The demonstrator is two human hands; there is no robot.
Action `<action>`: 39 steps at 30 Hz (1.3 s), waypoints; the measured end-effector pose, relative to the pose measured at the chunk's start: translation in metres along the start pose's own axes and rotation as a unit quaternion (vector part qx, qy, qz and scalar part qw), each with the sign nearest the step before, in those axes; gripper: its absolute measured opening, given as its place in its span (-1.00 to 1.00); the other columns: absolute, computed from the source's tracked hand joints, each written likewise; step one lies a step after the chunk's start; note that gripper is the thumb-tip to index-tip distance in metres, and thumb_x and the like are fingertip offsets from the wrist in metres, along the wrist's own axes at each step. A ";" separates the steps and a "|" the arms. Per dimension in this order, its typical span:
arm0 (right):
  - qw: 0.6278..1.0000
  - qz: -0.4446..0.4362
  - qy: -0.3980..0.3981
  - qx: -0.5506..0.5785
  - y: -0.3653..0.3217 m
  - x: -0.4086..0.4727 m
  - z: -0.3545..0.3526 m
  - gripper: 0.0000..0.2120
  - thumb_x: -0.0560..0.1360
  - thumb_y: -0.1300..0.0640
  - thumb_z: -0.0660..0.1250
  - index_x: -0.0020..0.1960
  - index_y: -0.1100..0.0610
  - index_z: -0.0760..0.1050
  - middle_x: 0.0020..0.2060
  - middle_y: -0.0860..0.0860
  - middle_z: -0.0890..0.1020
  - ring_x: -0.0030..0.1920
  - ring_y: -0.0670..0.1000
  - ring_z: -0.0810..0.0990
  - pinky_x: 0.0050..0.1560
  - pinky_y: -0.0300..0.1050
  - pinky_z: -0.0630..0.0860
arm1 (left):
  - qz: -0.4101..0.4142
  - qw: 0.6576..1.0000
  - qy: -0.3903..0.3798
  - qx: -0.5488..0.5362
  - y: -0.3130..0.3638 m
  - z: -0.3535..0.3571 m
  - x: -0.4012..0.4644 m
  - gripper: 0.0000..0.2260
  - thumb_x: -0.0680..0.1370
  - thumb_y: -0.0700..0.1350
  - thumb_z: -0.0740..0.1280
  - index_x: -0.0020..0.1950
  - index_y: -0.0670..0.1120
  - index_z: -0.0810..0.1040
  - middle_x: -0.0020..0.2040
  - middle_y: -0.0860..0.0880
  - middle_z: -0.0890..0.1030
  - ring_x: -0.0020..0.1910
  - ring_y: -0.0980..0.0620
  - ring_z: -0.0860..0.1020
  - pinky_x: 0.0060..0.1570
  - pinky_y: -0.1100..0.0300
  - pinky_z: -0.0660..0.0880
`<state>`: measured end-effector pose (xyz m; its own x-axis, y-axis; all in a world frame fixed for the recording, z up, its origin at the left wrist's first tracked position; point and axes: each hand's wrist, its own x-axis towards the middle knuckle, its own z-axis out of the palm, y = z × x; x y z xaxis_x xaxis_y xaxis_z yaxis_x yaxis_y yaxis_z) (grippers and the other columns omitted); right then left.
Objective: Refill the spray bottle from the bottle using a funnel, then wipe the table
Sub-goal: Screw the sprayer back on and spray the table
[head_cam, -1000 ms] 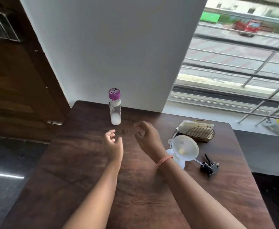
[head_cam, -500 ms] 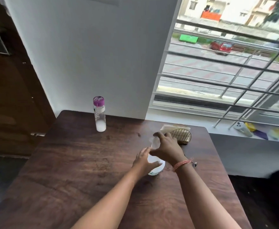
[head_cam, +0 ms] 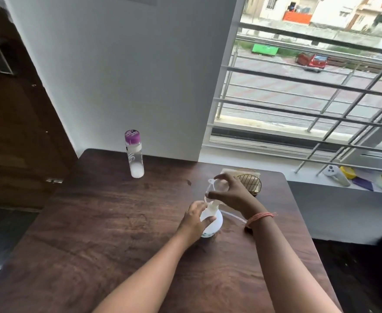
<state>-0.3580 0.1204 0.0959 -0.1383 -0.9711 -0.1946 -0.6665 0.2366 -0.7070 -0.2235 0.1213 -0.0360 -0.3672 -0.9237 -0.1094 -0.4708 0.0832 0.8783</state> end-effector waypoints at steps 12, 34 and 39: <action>0.925 0.087 0.084 0.361 0.027 0.008 0.002 -0.55 0.32 -0.04 0.50 0.13 0.04 0.44 0.05 0.13 0.58 -0.09 0.06 0.62 -0.22 -0.05 0.59 | -0.037 0.995 0.085 0.034 -0.018 -0.040 -0.008 -0.61 0.49 -0.05 0.42 0.29 -0.10 0.51 0.30 -0.04 0.43 0.26 -0.02 0.45 0.12 0.32 0.27; 0.936 0.218 0.277 -0.010 0.088 0.006 0.080 -0.63 0.44 -0.16 0.30 0.16 0.02 0.48 0.19 0.09 0.49 0.25 0.17 0.39 0.23 0.10 0.27 | -0.112 0.971 0.171 0.122 -0.035 -0.033 0.002 -0.45 0.28 0.23 0.12 0.16 -0.02 0.45 0.19 0.02 0.42 0.17 -0.05 0.41 0.18 0.13 0.33; 0.924 0.270 0.262 -0.063 0.123 0.008 0.079 -0.67 0.42 0.10 0.31 0.18 0.01 0.49 0.33 0.04 0.40 0.46 0.10 0.12 0.40 0.28 -0.05 | -0.103 0.969 0.191 0.118 -0.034 -0.031 0.003 -0.54 0.36 0.16 0.21 0.18 -0.03 0.45 0.22 0.01 0.43 0.15 -0.09 0.43 0.15 0.10 0.38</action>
<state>-0.3836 0.1447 -0.0461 -0.7893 -0.6026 -0.1177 -0.4717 0.7179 -0.5120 -0.1834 0.1039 -0.0516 0.0564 -0.9971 -0.0512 -0.6894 -0.0760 0.7204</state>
